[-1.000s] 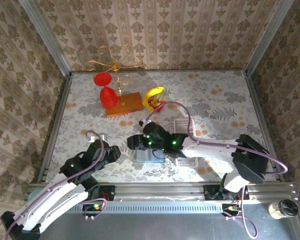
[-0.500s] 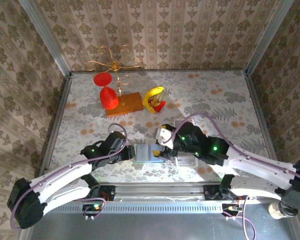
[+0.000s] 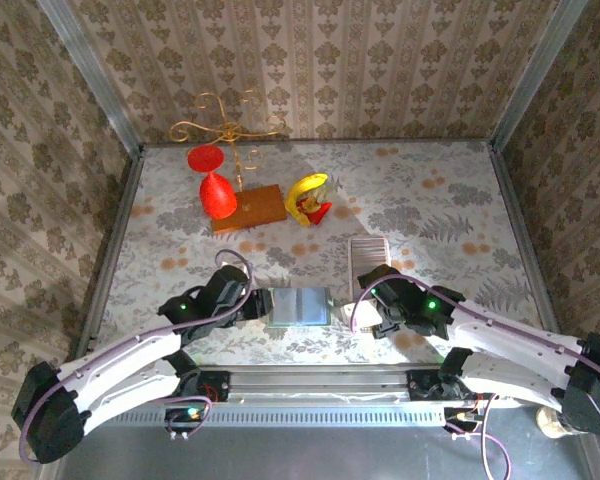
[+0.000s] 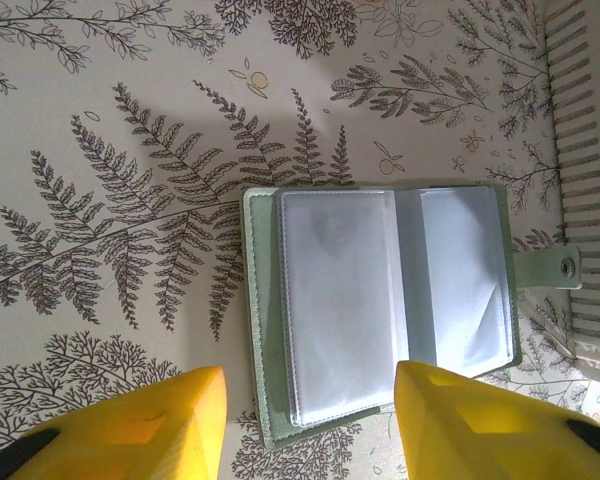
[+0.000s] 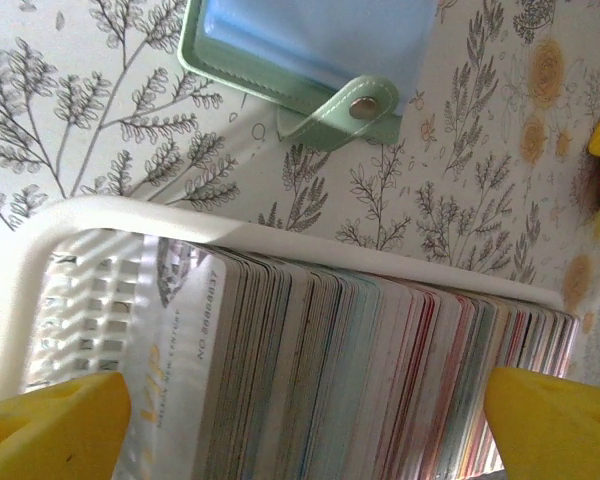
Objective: Put the credit cards into the card holder
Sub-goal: Pick up the credit card from the storage box.
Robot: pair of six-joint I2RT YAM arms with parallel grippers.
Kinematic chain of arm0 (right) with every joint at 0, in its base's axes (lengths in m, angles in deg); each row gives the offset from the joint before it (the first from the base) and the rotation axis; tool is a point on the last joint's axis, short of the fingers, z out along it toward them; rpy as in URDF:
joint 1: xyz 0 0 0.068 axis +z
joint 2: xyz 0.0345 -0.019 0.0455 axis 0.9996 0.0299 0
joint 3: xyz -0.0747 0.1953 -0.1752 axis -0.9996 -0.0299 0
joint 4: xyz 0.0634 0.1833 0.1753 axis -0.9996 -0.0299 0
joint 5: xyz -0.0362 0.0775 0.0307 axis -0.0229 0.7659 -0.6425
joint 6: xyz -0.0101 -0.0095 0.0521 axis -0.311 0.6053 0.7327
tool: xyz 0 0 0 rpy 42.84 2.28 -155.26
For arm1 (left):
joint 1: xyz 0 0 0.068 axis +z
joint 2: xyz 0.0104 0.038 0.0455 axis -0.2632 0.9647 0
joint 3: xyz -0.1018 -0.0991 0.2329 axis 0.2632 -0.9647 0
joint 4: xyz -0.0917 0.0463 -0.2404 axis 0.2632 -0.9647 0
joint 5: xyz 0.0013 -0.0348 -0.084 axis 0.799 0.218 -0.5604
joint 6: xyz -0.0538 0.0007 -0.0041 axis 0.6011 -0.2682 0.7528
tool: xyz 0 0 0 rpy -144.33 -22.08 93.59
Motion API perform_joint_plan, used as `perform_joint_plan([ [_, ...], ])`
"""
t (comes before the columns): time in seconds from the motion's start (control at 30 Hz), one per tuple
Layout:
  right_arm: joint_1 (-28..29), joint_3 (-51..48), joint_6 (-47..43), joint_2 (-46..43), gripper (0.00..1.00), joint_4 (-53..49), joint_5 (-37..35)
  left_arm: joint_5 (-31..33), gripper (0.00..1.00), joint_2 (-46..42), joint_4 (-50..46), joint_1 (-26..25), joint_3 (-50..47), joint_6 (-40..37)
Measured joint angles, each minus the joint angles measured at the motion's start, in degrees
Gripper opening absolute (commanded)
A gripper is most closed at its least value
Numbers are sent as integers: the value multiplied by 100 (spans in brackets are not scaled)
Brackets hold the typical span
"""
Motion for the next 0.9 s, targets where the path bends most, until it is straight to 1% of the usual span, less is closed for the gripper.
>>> perform_joint_plan([
  [0.17, -79, 0, -188, 487, 92, 164, -151, -2, 48, -111, 59, 2, -140, 0],
  [0.37, -103, 0, -221, 739, 91, 304, -214, -7, 47, -144, 125, 2, -304, 4],
  [0.47, -111, 0, -223, 802, 88, 319, -214, -28, 47, -146, 170, 2, -374, 9],
  [0.57, -111, 0, -236, 820, 81, 304, -203, -50, 46, -155, 223, 2, -409, 28],
  [0.6, -111, 0, -245, 820, 75, 284, -192, -57, 45, -157, 232, 2, -413, 31],
  [0.7, -109, 2, -284, 820, 63, 175, -131, -70, 44, -162, 256, 2, -415, 31],
  [0.9, -111, 4, -313, 697, 50, 83, -140, -96, 42, -162, 337, 0, -415, 74],
])
